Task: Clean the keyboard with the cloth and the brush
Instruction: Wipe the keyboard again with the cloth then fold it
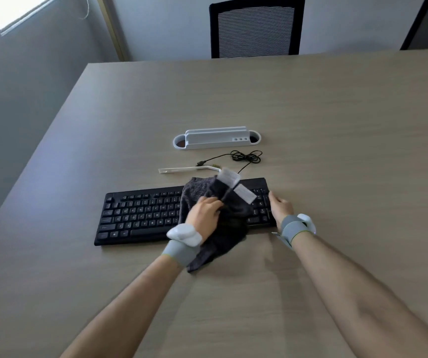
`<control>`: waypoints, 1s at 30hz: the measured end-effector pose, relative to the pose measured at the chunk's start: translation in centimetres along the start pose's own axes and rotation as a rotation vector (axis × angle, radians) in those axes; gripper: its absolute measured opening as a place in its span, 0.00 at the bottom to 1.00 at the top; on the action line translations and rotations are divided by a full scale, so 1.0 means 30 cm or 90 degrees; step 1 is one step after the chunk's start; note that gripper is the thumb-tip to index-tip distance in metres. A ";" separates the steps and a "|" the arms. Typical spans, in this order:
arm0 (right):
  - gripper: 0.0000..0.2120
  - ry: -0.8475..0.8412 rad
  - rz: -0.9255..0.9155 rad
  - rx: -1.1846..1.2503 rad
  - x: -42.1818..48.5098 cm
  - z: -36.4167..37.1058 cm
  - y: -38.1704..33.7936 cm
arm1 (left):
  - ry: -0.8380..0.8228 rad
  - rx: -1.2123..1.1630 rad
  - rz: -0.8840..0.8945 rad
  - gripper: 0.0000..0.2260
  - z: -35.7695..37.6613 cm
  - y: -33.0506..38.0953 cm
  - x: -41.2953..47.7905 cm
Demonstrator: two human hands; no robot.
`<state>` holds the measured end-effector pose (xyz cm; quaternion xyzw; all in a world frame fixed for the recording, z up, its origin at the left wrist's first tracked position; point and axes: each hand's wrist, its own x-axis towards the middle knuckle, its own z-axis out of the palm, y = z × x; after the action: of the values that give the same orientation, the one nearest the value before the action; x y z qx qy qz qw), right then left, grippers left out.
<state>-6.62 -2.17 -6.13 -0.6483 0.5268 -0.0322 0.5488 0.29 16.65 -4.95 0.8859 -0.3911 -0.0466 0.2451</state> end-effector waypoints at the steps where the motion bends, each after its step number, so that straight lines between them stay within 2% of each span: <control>1: 0.26 0.012 -0.028 -0.044 -0.001 -0.001 -0.005 | 0.004 -0.028 -0.039 0.12 -0.027 -0.016 0.004; 4: 0.26 0.035 -0.121 -0.197 -0.005 0.003 -0.024 | -0.023 -0.123 -0.159 0.23 -0.095 -0.021 0.037; 6: 0.23 0.036 -0.157 -0.232 0.002 0.010 -0.015 | -0.056 -0.138 -0.195 0.31 -0.112 -0.015 0.060; 7: 0.20 0.036 -0.169 -0.231 0.003 0.010 -0.009 | -0.082 -0.122 -0.200 0.32 -0.112 -0.016 0.072; 9: 0.14 0.043 -0.173 -0.208 0.009 0.006 0.003 | -0.131 -0.105 -0.178 0.25 -0.112 -0.012 0.084; 11: 0.19 0.074 -0.169 -0.198 0.001 -0.009 0.002 | -0.129 -0.119 -0.152 0.16 -0.117 -0.004 0.091; 12: 0.19 0.090 -0.189 -0.211 -0.006 -0.006 0.000 | -0.107 -0.121 -0.150 0.14 -0.122 -0.009 0.095; 14: 0.15 0.122 -0.284 -0.242 -0.021 0.002 -0.009 | -0.076 -0.078 -0.154 0.14 -0.136 -0.033 0.110; 15: 0.14 0.117 -0.346 -0.238 -0.031 0.013 -0.014 | -0.088 -0.031 -0.167 0.17 -0.141 -0.052 0.116; 17: 0.18 0.021 -0.438 -0.252 -0.058 0.044 -0.024 | -0.147 0.088 -0.197 0.24 -0.145 -0.089 0.120; 19: 0.25 -0.068 -0.472 -0.383 -0.089 0.081 -0.033 | -0.194 0.151 -0.217 0.27 -0.135 -0.107 0.115; 21: 0.23 -0.068 -0.467 -0.462 -0.093 0.111 -0.028 | -0.183 0.168 -0.226 0.22 -0.116 -0.118 0.107; 25: 0.10 -0.017 -0.441 -0.474 -0.093 0.125 -0.020 | -0.120 0.174 -0.233 0.12 -0.108 -0.131 0.081; 27: 0.08 -0.009 -0.454 -0.426 -0.094 0.113 -0.037 | -0.134 0.155 -0.235 0.10 -0.118 -0.129 0.074; 28: 0.06 -0.013 -0.443 -0.335 -0.102 0.101 -0.053 | -0.131 0.110 -0.241 0.08 -0.130 -0.125 0.073; 30: 0.03 -0.081 -0.346 -0.060 -0.127 0.060 -0.104 | -0.119 -0.108 -0.248 0.06 -0.164 -0.105 0.068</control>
<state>-5.18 1.30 -2.46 -0.7914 0.2990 -0.1132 0.5210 5.17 18.96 -1.90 0.9128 -0.2282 -0.2076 0.2676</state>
